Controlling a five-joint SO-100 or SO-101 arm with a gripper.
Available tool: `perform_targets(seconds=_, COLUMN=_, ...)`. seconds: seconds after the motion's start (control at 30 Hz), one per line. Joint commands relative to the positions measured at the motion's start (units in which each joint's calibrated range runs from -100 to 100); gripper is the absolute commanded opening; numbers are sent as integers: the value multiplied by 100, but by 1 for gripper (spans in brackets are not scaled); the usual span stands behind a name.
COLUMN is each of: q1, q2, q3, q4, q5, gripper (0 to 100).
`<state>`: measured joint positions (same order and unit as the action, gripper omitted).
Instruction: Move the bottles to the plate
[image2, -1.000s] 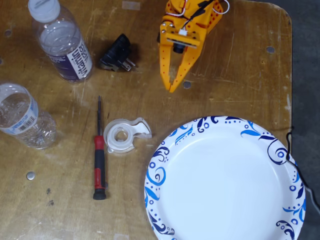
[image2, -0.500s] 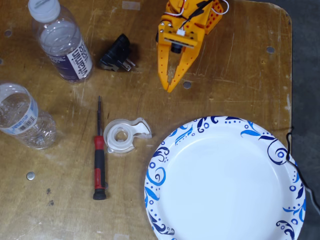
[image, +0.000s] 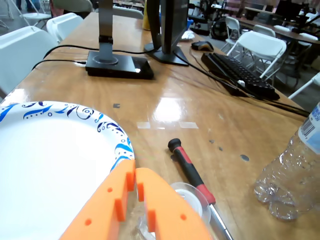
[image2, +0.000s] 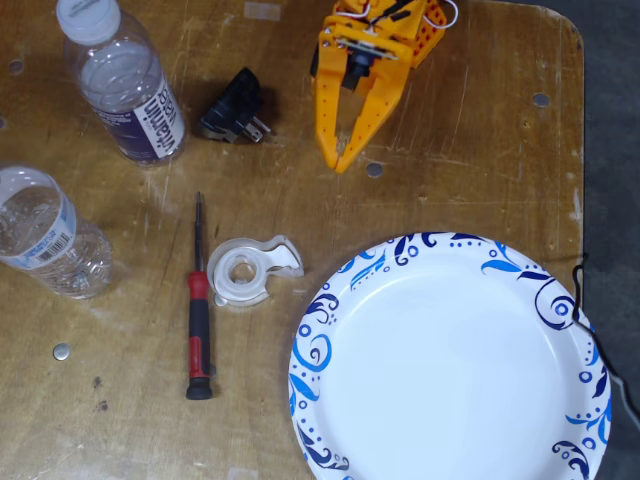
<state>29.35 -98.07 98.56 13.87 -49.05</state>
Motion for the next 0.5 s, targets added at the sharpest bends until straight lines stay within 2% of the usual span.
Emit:
perform_targets(seconds=0.0, q1=111, q2=-75, q3=45, q4=-386, q5=7, gripper=1)
perform_targets(seconds=0.23, q1=121, q2=-75, q3=45, q4=-1370, q5=7, gripper=1)
perform_targets(seconds=0.47, q1=229, q2=-66, q3=45, q4=-1413, q5=17, gripper=1)
